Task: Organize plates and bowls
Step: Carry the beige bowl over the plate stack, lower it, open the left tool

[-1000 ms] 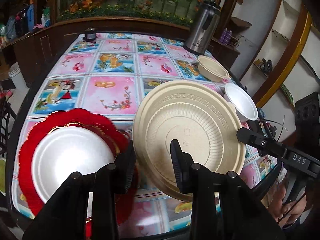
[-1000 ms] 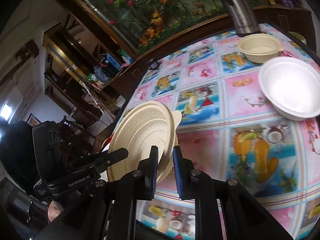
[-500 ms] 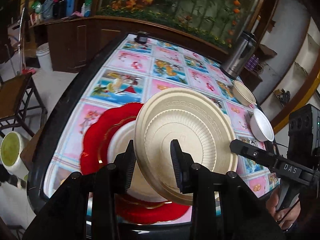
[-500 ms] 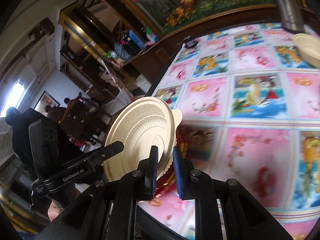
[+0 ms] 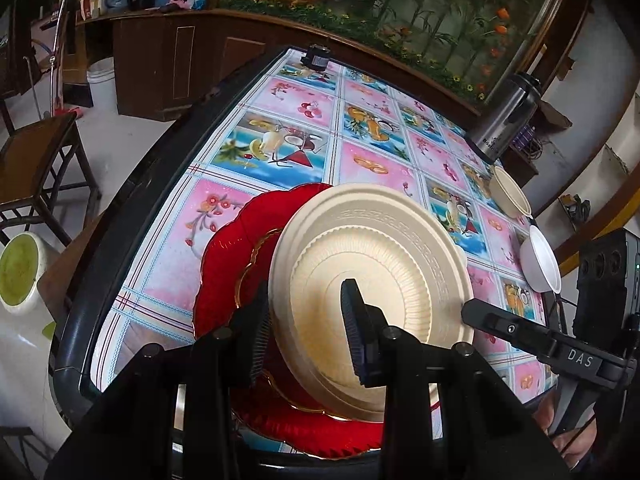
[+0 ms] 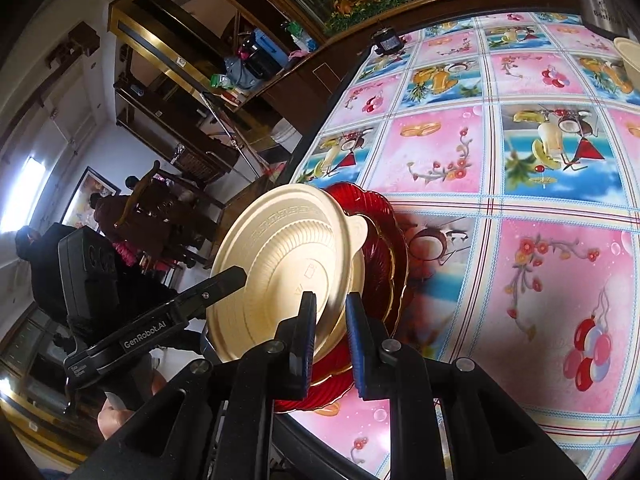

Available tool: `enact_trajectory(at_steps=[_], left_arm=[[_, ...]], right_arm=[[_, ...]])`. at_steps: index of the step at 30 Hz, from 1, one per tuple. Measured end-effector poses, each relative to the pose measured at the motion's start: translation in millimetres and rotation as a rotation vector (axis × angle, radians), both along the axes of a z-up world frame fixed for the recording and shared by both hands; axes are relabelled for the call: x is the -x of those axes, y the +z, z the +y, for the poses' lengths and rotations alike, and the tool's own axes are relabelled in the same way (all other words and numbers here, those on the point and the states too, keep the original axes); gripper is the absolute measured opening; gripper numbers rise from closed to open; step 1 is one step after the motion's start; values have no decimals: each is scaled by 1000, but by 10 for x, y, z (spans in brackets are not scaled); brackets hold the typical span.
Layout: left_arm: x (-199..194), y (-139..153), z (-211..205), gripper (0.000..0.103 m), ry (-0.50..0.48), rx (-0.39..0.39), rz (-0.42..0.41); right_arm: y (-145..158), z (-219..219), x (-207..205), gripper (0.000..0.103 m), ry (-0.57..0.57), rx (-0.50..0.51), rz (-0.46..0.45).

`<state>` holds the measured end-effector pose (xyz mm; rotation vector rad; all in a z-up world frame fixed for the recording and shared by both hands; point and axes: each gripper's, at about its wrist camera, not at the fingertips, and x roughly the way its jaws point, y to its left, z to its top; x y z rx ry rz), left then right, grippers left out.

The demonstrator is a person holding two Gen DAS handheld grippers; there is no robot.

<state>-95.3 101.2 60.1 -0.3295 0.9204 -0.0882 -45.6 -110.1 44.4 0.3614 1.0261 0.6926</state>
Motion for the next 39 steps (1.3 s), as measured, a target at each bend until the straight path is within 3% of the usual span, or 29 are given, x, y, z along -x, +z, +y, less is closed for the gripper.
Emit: enact_trajectory(at_steps=[22,27,33,35,39], left_arm=[[0,47,16,31,7,5,-4],[-17,2,43,31,10,19,13],[-3,7,104,34,40,19,15],[13,28,135,48,53,15,11],[55,112,177,50,76,0,-14]], right_arm=[[62,10,13,18,9,-12,-16],[-9,12,5,20,15,-20,17],[44,-37,48,33,4,-23,-8],[53,-74,57,33,0,-29,-7],[93,-189,97,33,-20,-43,-20]])
